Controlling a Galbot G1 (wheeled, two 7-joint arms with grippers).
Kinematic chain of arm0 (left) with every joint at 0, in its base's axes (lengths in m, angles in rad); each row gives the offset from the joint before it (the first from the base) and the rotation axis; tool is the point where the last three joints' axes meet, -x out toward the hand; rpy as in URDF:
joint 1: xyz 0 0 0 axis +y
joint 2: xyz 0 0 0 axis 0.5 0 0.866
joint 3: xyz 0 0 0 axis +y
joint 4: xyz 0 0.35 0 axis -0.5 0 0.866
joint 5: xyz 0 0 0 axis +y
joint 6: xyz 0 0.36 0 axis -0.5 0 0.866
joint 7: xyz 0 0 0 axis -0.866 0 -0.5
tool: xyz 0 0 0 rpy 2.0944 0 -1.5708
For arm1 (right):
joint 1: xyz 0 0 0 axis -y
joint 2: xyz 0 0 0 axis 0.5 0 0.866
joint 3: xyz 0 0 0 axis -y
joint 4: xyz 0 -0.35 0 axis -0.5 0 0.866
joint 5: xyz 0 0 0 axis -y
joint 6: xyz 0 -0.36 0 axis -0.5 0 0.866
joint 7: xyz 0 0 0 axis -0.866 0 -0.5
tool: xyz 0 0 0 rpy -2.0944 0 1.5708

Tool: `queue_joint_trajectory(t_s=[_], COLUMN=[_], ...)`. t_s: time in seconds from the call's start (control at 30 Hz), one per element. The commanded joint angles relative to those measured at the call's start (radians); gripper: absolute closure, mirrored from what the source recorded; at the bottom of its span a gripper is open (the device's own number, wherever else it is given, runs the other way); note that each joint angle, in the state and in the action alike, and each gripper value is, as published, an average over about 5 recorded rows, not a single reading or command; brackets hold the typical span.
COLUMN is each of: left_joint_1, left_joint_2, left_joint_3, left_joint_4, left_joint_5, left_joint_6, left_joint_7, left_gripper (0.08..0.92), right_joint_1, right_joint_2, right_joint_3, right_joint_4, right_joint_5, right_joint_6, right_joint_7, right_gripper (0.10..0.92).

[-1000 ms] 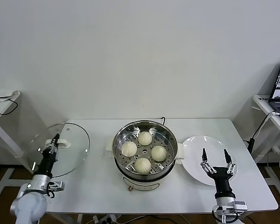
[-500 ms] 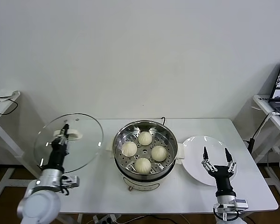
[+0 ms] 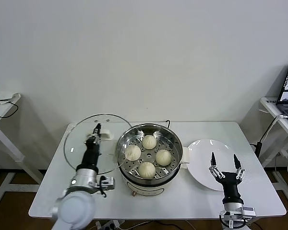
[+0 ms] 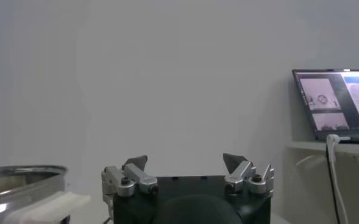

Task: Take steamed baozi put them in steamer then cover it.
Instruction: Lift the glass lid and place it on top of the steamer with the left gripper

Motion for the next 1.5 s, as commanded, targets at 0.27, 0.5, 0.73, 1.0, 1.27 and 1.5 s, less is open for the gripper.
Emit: queue_joint_trajectory(t_s=[0.27, 0.5, 0.73, 1.0, 1.27, 1.5], left_joint_1=[-0.154, -0.180, -0.215, -0.232, -0.228, -0.226], left_joint_2=[-0.121, -0.176, -0.226, -0.257, -0.304, -0.312], left_joint_3=[0.342, 0.376, 0.386, 0.384, 0.388, 0.395], left_joint_4=[0.092, 0.165, 0.224, 0.267, 0.288, 0.301], left_joint_5=[0.163, 0.196, 0.214, 0.215, 0.231, 0.244], left_joint_6=[0.169, 0.192, 0.209, 0.220, 0.216, 0.203], left_joint_7=[0.092, 0.105, 0.111, 0.111, 0.109, 0.107], left_gripper=[0.812, 0.812, 0.812, 0.812, 0.812, 0.812], right_joint_1=[-0.002, 0.000, 0.005, 0.011, 0.021, 0.021], right_joint_2=[0.014, 0.016, 0.022, 0.026, 0.031, 0.029], right_joint_3=[0.012, 0.012, 0.009, 0.007, 0.001, 0.001], right_joint_4=[-0.010, -0.023, -0.040, -0.055, -0.067, -0.075], right_joint_5=[-0.011, -0.018, -0.032, -0.044, -0.053, -0.055], right_joint_6=[-0.001, 0.002, 0.007, 0.008, 0.007, 0.010], right_joint_7=[0.001, -0.001, -0.001, 0.000, 0.000, -0.001], right_gripper=[0.203, 0.203, 0.203, 0.203, 0.203, 0.203])
